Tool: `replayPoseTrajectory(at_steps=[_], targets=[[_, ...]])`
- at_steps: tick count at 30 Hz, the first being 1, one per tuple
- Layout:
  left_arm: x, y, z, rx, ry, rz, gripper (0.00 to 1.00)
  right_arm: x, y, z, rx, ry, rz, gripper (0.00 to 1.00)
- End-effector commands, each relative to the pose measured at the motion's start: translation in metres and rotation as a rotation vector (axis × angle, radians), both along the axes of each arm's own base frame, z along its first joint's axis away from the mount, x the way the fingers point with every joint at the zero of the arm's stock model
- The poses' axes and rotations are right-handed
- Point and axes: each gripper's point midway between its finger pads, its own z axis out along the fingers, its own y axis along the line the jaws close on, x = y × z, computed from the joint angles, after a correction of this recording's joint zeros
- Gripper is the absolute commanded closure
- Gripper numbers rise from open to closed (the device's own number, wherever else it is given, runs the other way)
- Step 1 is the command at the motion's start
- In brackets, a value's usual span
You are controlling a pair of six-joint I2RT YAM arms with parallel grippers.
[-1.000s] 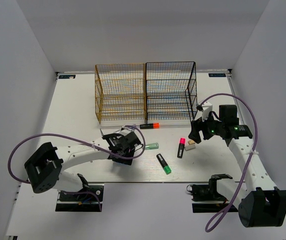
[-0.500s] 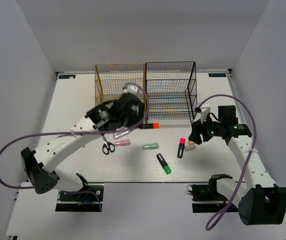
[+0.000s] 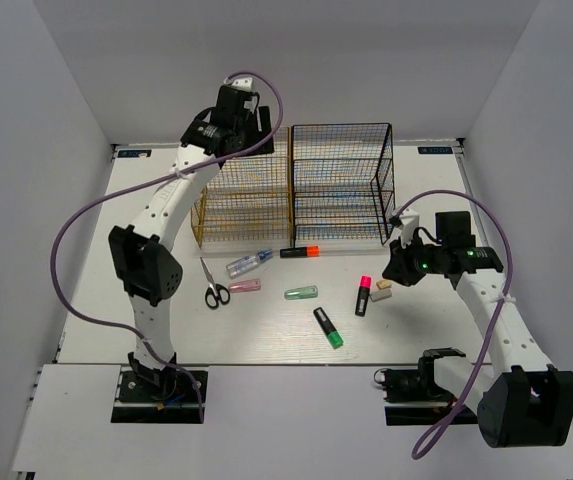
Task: Sort the stationery into containers
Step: Place the stationery in the storage box.
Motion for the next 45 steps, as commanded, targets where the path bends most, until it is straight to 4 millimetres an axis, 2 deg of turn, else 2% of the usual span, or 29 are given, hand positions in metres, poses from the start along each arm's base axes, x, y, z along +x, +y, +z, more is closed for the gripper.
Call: replayPoseTrajectory(at_steps=[1,3,5,6,8,9,12,17,19,22,23,24,28,30,34,45], targets=[[0.006,-0.002,0.051,-0.086,-0.125,-0.060,1.00,0.001,0.004,0.005,0.018,-0.004,0.019,0.85],[0.010,0.008,0.036,-0.080,-0.097,-0.040,1.00,0.001,0.004,0.005,0.018,-0.008,0.021,0.85],[0.014,0.016,0.037,-0.080,-0.113,-0.028,1.00,0.001,0.004,0.004,0.019,-0.001,0.022,0.85],[0.013,0.018,0.021,-0.066,-0.086,-0.024,1.00,0.001,0.003,0.004,0.017,-0.003,0.023,0.85],[0.013,0.019,0.025,-0.068,-0.128,-0.024,1.00,0.000,0.004,0.003,0.016,0.005,0.027,0.85],[0.013,0.019,0.019,-0.063,-0.120,-0.026,1.00,0.001,0.004,0.003,0.015,0.003,0.027,0.85],[0.014,0.021,0.018,-0.041,-0.131,-0.031,1.00,0.000,0.004,0.002,0.016,0.006,0.029,0.85],[0.014,0.024,0.002,0.010,-0.099,-0.045,1.00,0.000,0.004,0.002,0.014,0.008,0.028,0.82],[0.013,0.023,-0.004,0.028,-0.080,-0.053,0.92,0.000,0.004,0.002,0.014,0.010,0.029,0.80],[0.014,0.025,-0.011,0.048,-0.062,-0.051,0.75,0.000,0.004,0.001,0.014,0.011,0.029,0.77],[0.014,0.027,-0.011,0.058,-0.063,-0.043,0.65,0.000,0.003,0.002,0.013,0.008,0.027,0.77],[0.014,0.028,-0.010,0.057,-0.063,-0.040,0.51,0.000,0.003,0.002,0.012,0.009,0.028,0.75],[0.016,0.028,-0.011,0.073,-0.060,-0.038,0.37,-0.001,0.004,0.002,0.015,0.012,0.029,0.74],[0.019,0.029,-0.007,0.080,-0.069,-0.028,0.35,-0.001,0.004,0.001,0.015,0.011,0.032,0.74],[0.022,0.032,-0.011,0.095,-0.062,-0.005,0.24,-0.001,0.004,0.002,0.014,0.010,0.033,0.74],[0.027,0.029,-0.026,0.164,-0.055,0.027,0.15,-0.002,0.004,0.003,0.015,0.005,0.035,0.71]])
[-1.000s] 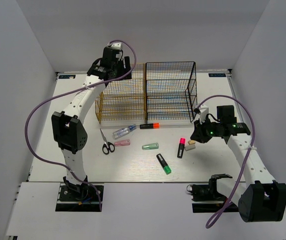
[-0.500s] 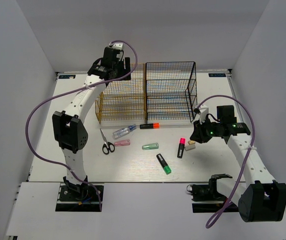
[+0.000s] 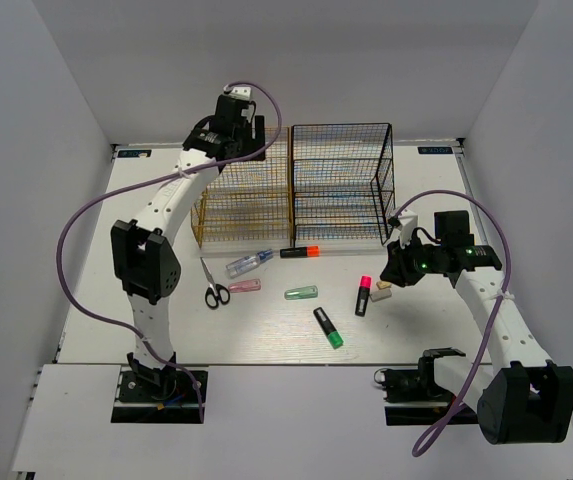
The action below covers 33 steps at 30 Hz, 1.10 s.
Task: Sort the stationery into containers
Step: Place the stationery in the storage box, then pick up the stationery from the center of the board.
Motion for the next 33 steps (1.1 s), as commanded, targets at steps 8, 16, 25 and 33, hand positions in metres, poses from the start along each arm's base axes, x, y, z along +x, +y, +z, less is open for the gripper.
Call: replayPoseTrajectory(at_steps=[8,16,25,33], targets=[[0.008,0.001,0.018,0.045,-0.072,0.034,0.05,-0.002,0.003,0.006,0.015,-0.007,0.019,0.70],[-0.002,-0.007,0.055,0.006,-0.158,0.015,0.82,-0.002,0.002,0.007,0.014,-0.010,0.018,0.86],[-0.192,-0.033,0.039,0.010,0.033,-0.261,0.29,-0.019,0.013,0.021,0.078,0.018,0.107,0.18],[-0.311,0.009,-0.067,0.073,0.098,-0.518,1.00,-0.083,0.050,0.036,0.328,-0.155,0.574,1.00]])
